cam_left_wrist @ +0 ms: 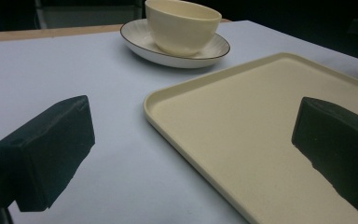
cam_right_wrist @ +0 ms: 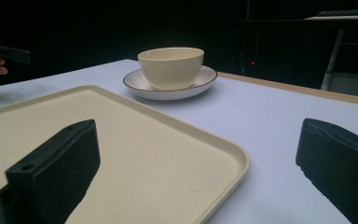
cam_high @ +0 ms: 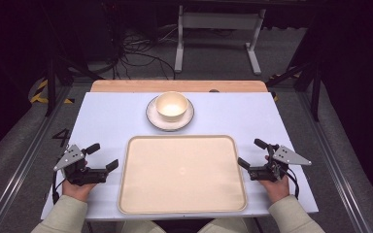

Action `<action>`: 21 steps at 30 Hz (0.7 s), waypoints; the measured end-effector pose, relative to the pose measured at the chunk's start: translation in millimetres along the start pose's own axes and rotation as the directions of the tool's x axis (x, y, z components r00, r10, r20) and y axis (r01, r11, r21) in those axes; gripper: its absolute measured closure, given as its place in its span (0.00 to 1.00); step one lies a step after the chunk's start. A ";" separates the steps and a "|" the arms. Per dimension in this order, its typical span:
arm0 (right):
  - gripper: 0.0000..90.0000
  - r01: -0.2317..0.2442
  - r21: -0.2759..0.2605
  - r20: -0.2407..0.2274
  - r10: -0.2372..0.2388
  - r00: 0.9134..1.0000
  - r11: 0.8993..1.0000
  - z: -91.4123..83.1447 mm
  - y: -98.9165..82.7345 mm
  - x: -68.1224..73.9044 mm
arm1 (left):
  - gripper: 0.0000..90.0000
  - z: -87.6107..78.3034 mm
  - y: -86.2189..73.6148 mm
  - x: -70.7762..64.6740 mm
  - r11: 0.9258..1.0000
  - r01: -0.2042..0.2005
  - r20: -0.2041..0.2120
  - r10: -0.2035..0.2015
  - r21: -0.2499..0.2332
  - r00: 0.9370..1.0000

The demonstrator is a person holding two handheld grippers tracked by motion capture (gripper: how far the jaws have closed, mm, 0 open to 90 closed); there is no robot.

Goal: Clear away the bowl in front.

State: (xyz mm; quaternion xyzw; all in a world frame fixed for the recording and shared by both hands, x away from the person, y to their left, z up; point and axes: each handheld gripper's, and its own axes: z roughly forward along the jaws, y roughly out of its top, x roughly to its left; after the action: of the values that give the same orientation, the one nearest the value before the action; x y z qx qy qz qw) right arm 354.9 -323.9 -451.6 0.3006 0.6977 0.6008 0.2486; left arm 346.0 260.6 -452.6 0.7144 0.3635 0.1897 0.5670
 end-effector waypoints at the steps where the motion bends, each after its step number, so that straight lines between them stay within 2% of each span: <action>1: 0.00 0.000 0.000 -0.001 0.000 1.000 1.000 0.0 0.0 0.0 | 0.00 -0.6 1.8 -1.7 1.000 -0.005 -0.006 0.005 -0.002 1.000; 5: 0.00 0.004 0.004 -0.005 -0.004 1.000 1.000 0.5 -0.4 0.5 | 0.00 -3.0 10.5 -6.6 1.000 -0.027 -0.009 0.027 -0.015 1.000; 9: 0.00 0.001 0.007 -0.006 -0.001 1.000 1.000 0.8 -0.6 0.5 | 0.00 -6.8 18.9 -7.2 1.000 -0.009 0.002 0.009 -0.029 1.000; 18: 0.00 -0.006 0.003 -0.008 0.006 1.000 1.000 0.5 -0.8 -0.1 | 0.00 -12.0 32.8 -12.5 0.998 -0.004 0.027 0.006 -0.062 1.000; 21: 0.00 -0.007 0.002 -0.009 0.007 1.000 1.000 0.6 -0.9 -0.1 | 0.00 -12.0 36.7 -11.7 0.992 0.070 0.071 -0.063 -0.104 0.996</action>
State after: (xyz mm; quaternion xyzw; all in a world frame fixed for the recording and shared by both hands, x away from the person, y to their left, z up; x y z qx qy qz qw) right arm 355.3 -323.7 -452.5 0.3005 0.6985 0.6023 0.2429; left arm 341.2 256.7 -412.8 0.6766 0.3571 0.1659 0.6222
